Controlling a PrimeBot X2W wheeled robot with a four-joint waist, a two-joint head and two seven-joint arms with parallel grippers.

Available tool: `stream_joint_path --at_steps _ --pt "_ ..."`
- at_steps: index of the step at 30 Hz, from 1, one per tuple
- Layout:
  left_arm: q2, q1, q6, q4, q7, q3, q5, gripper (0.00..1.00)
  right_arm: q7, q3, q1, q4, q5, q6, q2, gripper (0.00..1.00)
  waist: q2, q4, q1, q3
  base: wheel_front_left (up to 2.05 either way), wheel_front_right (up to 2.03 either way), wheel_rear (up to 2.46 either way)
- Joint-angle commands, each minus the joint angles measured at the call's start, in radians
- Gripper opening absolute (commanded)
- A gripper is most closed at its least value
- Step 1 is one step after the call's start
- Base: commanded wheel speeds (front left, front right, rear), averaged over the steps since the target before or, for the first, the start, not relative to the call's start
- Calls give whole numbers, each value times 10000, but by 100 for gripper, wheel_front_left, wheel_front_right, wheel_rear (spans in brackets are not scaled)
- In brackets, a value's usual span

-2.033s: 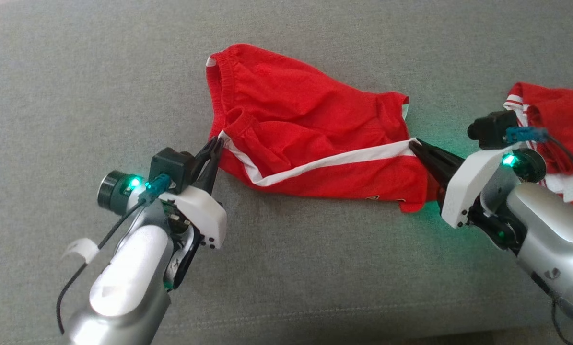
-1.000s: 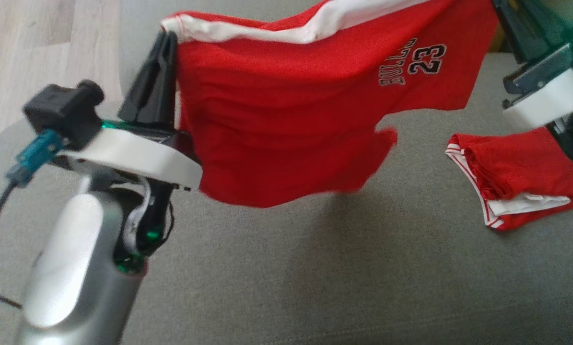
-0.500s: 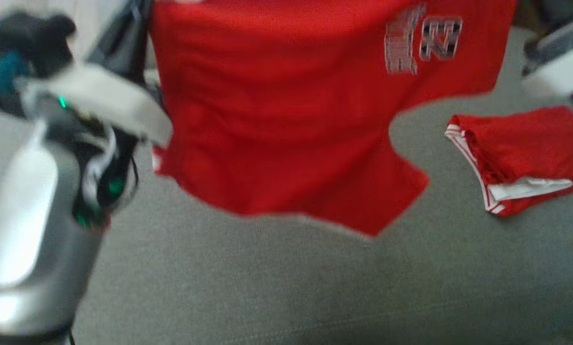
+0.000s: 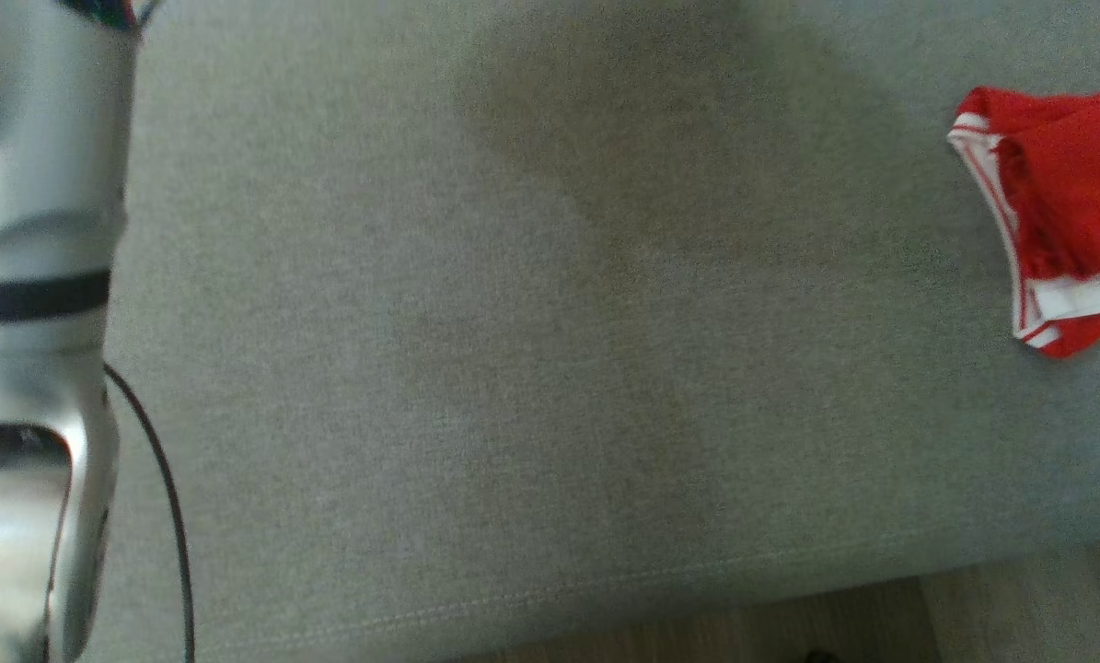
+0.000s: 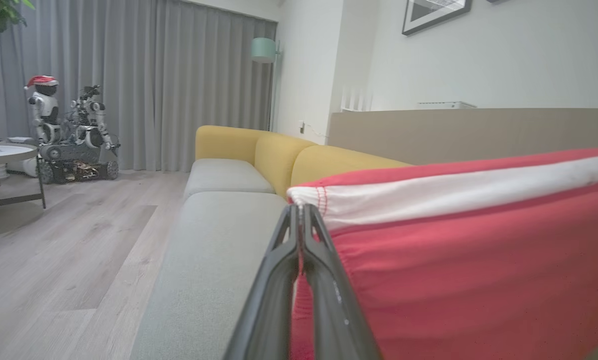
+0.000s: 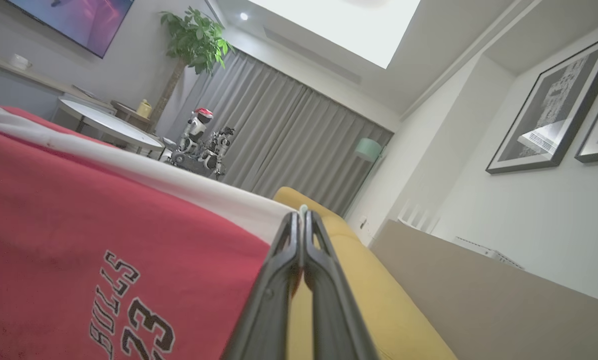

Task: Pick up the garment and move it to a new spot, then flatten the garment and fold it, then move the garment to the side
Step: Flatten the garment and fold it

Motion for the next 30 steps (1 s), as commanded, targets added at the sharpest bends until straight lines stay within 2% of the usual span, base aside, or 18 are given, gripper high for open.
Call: stream_joint_path --at_steps 1,6,10,14,18,24,30 --pt "378 -649 -13 48 -276 367 93 0 -229 -180 -265 207 1 -9 202 0 1 85 -2 640 0 0 0" --pt "240 -1101 -259 1463 -1177 142 295 0 -781 85 -336 1343 316 -9 807 0 1 237 -2 973 0 0 0" --pt "165 -667 -647 2293 -1610 -253 416 0 -885 475 443 1845 628 -9 1094 0 1 366 -2 1145 0 0 0" --pt "208 209 -979 2962 -2000 -671 570 0 -897 831 1586 1754 933 -9 1156 0 1 526 -2 1110 0 0 0" --pt "267 1446 -1263 3376 -2317 -1040 653 0 -900 1415 2936 1707 1284 -9 1019 0 1 693 -2 716 0 0 0" --pt "611 3754 -1744 3628 -2472 -1718 807 0 -886 3008 4759 1845 2327 -9 611 0 1 851 -2 -439 0 0 0" --pt "748 5309 -1855 3415 -2434 -2038 718 0 -321 4423 5600 1832 3499 -9 49 0 1 838 -2 -1369 0 0 0"
